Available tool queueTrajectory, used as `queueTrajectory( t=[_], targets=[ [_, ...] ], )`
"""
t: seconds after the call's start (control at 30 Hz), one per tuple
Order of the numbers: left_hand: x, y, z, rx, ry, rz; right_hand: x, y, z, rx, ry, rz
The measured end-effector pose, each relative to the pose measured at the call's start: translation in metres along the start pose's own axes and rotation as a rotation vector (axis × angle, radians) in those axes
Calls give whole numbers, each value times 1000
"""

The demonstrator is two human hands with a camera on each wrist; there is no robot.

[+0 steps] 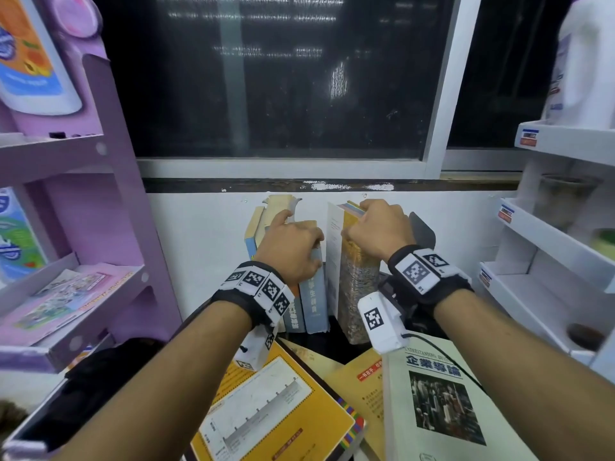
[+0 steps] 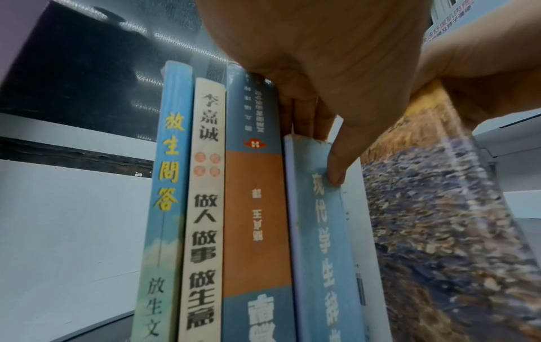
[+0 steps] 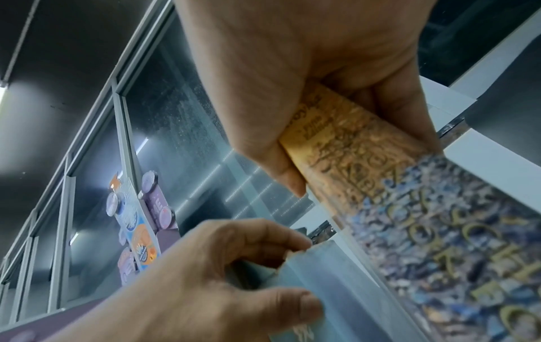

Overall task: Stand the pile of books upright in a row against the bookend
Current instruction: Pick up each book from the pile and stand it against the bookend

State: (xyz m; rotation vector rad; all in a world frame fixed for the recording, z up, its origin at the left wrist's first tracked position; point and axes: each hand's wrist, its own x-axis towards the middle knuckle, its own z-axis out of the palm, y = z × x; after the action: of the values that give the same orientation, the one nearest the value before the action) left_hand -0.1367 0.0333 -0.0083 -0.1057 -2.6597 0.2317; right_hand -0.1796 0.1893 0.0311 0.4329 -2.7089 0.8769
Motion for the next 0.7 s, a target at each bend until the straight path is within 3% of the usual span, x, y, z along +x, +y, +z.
queueTrajectory(
  t=[0.5,0.7],
  targets=[
    [-4,0,2,26,25,21,-19,1,29,-96,39,-91],
    [-5,-1,0,9,23,29,-29,12,27,-92,-122,-312]
  ],
)
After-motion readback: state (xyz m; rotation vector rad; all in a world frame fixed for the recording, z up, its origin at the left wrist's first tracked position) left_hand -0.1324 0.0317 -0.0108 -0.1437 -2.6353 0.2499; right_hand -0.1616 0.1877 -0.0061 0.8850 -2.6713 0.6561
